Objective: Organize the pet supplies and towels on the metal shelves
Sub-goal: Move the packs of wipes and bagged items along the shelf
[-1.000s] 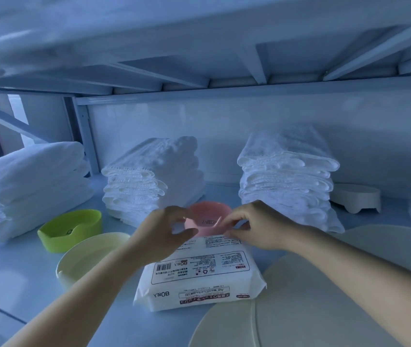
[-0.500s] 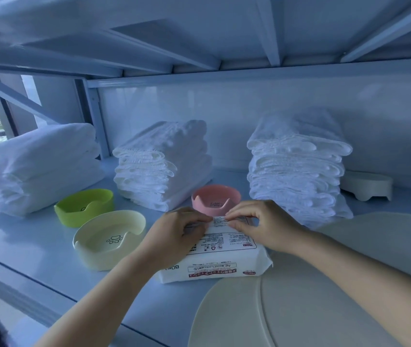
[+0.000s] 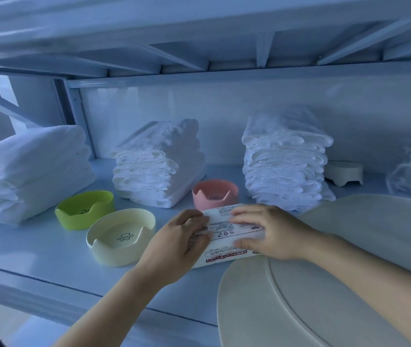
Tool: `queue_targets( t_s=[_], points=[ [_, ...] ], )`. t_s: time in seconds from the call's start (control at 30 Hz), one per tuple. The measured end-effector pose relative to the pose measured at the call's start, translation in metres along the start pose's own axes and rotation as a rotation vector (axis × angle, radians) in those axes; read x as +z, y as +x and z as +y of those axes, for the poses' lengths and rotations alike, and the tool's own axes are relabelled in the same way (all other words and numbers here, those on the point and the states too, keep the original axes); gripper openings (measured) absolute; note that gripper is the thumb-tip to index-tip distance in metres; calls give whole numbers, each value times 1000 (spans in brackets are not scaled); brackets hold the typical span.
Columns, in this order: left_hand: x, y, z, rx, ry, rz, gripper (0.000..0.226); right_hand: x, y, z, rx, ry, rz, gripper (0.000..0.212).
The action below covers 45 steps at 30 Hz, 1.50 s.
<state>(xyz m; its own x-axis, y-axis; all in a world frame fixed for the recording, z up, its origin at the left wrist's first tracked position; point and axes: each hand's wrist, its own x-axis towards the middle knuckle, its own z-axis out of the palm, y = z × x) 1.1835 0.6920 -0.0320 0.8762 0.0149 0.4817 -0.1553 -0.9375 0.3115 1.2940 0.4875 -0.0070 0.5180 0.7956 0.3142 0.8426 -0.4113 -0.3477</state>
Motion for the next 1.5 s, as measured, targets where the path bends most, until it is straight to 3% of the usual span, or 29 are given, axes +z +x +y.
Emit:
queue_targets(
  t_s=[0.13, 0.33, 0.8, 0.87, 1.1, 1.3, 1.43, 1.5],
  points=[
    [-12, -11, -6, 30, 51, -94, 70, 5, -10, -6, 42, -42, -35, 73],
    [-20, -16, -6, 54, 73, -160, 74, 12, -17, -12, 97, -53, 14, 62],
    [-46, -18, -1, 91, -11, -141, 53, -3, -18, -33, 110, 102, 185, 35],
    [-46, -15, -1, 72, -29, -131, 45, -3, -17, -34, 97, 91, 218, 39],
    [-46, -3, -4, 3, -96, -64, 39, -5, -10, -29, 96, 3, 134, 82],
    [-36, -1, -7, -7, -123, 65, 45, -2, 2, -13, 49, -22, 168, 75],
    [-33, -5, -3, 36, -99, 72, 46, 2, 4, -6, -1, -53, 178, 72],
    [-32, -5, -4, 34, -64, 35, 57, 2, 4, -4, -17, -63, 192, 70]
  ],
)
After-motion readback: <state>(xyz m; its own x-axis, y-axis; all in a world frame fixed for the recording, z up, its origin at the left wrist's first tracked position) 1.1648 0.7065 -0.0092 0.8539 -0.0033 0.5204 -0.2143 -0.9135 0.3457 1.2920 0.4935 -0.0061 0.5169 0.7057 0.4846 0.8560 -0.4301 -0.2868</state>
